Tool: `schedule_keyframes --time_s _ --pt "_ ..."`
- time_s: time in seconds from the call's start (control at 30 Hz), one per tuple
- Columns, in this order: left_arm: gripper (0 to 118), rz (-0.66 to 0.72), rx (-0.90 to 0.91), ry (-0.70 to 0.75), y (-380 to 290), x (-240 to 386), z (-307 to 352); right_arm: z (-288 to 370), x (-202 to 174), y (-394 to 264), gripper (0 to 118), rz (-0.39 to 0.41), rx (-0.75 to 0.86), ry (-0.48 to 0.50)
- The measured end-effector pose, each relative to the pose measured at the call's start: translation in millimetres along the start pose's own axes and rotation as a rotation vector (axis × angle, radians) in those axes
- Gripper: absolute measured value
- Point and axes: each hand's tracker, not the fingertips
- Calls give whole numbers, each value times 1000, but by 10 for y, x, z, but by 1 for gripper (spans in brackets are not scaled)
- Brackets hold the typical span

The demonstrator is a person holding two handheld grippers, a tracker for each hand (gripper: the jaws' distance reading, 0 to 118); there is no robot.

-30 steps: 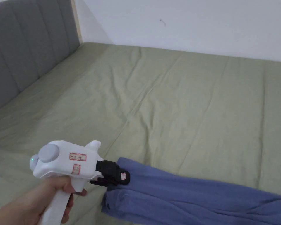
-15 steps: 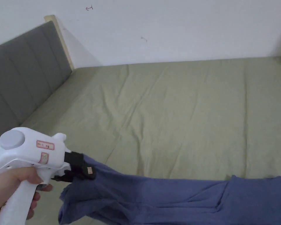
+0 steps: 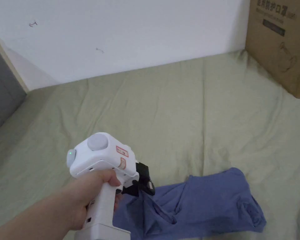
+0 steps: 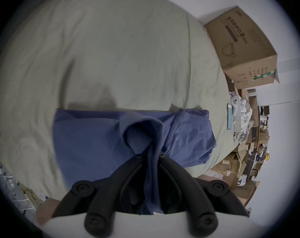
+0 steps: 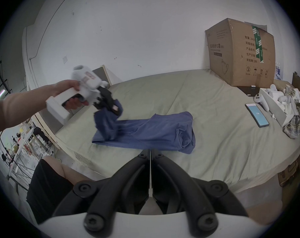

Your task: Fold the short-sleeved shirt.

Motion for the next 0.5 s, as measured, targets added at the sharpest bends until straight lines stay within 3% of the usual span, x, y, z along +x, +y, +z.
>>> schedule_keyframes --time_s 0.1,0.2,0.33,0.43,0.47,0.5 --pt "49 -35 -49 5 33 133 -237 40 30 12 2 -3 7 9" --pt "59 -81 -36 -54 -70 306 -146 54 79 34 2 -6 15 14" --pt "96 -176 135 -107 -219 324 398 38 176 -17 2 -28 -6 15" --pt "89 -191 248 26 -412 214 581 28 221 -39 2 -41 -20 15" --pt "76 -220 235 105 -457 173 547 29 230 -36 2 -42 -21 14" --pt "50 -247 224 158 -498 155 468 31 240 -33 2 -43 -21 14"
